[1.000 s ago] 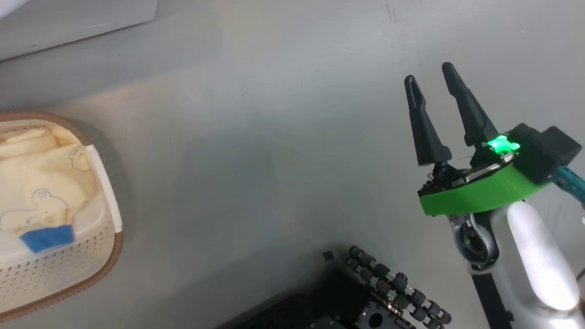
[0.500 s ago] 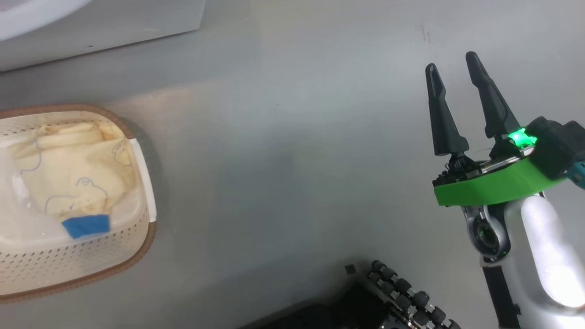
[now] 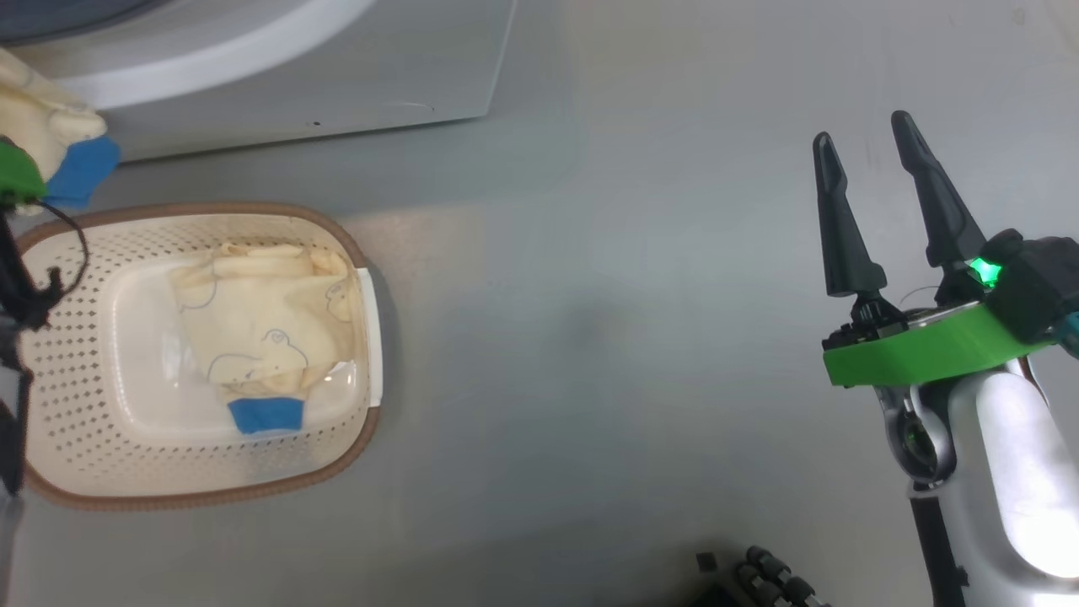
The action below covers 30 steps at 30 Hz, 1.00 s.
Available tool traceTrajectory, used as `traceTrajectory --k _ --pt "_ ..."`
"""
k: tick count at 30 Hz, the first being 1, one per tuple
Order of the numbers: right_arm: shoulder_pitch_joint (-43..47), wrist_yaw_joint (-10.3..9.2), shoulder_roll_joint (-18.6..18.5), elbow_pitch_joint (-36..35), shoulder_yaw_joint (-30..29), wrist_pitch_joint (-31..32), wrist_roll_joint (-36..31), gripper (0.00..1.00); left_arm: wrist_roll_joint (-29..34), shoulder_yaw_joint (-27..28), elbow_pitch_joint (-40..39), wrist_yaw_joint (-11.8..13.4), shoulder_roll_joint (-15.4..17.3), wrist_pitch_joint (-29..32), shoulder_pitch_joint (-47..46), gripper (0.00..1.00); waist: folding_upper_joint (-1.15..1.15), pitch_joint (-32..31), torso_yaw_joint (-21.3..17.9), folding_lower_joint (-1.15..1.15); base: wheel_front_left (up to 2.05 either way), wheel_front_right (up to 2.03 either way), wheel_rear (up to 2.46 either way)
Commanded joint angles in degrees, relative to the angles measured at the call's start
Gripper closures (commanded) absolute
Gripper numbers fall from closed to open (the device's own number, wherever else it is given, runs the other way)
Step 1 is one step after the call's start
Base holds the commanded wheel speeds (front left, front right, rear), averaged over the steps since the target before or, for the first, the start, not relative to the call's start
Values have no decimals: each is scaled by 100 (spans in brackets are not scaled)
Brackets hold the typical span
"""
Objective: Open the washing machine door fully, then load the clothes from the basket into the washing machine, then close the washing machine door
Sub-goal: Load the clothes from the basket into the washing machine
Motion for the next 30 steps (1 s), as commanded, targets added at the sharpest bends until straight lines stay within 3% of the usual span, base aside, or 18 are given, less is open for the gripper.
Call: traceTrajectory --k 1,4,10,19,30 --pt "139 -16 -41 -142 54 -37 -62 0 34 208 -404 82 175 -52 255 0 0 -263 213 1 0 0 0" --pt "202 -16 -41 -61 37 -37 -177 0 98 213 -1104 289 -51 -71 1067 0 0 -557 359 1 0 0 0" --pt "360 -16 -41 14 26 34 -344 0 80 128 -1762 447 -341 -76 2152 0 0 -987 548 1 0 0 0" --pt "639 -16 -41 -34 10 240 -476 0 -54 -159 -2063 476 -552 147 3200 0 0 -1578 705 1 0 0 0" --pt "934 -16 -41 -127 5 363 -426 0 7 -404 -2128 560 -689 140 3704 0 0 -1931 691 1 0 0 0"
